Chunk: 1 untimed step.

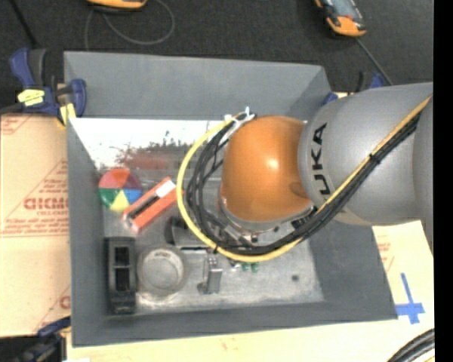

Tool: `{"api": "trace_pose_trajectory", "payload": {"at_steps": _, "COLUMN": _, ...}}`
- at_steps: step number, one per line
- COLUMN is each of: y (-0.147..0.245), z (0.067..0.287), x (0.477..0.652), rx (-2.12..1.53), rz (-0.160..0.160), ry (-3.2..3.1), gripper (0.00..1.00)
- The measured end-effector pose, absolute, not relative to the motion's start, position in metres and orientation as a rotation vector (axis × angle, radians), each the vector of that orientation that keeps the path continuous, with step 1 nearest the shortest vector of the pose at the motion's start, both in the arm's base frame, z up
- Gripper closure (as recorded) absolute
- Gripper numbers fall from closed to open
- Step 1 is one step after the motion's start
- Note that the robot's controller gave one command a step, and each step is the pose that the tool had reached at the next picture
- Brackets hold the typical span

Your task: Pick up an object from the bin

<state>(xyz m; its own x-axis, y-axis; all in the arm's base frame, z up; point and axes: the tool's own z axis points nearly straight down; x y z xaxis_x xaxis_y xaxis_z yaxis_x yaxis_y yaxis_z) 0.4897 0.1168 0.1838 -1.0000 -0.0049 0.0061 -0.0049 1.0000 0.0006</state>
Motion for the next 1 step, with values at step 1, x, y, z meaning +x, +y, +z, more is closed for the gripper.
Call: {"api": "trace_pose_trajectory", "payload": {"at_steps": 1, "y": 0.1163, "z": 0.1879, "x": 0.4915, "rx": 0.002, "rz": -0.003, "ry": -3.143, "gripper": 0.00}}
